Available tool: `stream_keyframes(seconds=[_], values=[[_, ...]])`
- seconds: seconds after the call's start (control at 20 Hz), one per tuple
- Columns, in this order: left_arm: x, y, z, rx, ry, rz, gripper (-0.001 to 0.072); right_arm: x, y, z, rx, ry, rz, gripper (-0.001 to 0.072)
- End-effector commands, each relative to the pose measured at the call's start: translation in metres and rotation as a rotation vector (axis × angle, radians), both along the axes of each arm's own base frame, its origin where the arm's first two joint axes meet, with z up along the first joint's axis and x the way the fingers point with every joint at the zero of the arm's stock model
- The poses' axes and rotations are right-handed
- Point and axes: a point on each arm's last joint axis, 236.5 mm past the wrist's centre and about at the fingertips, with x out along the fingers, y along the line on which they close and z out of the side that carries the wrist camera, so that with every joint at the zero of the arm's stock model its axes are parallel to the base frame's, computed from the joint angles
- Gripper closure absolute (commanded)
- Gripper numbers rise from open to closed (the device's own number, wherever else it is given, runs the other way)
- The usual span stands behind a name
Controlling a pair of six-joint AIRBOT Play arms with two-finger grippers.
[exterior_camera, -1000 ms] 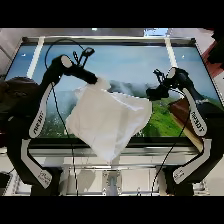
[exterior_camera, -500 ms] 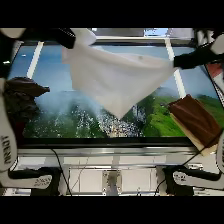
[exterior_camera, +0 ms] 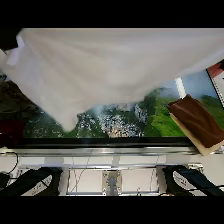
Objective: Fold the shirts.
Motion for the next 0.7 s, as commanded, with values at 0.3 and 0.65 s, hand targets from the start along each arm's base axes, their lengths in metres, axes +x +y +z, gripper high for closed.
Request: stream_keyframes(seconds=[0.3, 0.65], values=[[0.099, -0.022, -0.284, 0.100, 0.590, 0.040, 0.0693, 0.138, 0.056, -0.199, 0.203, 0.400, 0.147, 0.0679], [0.221, -0.030, -0.451, -0.004, 0.584, 0.222, 0.0692, 0.243, 0.076, -0.393, 0.472, 0.496, 0.007, 0.0677]])
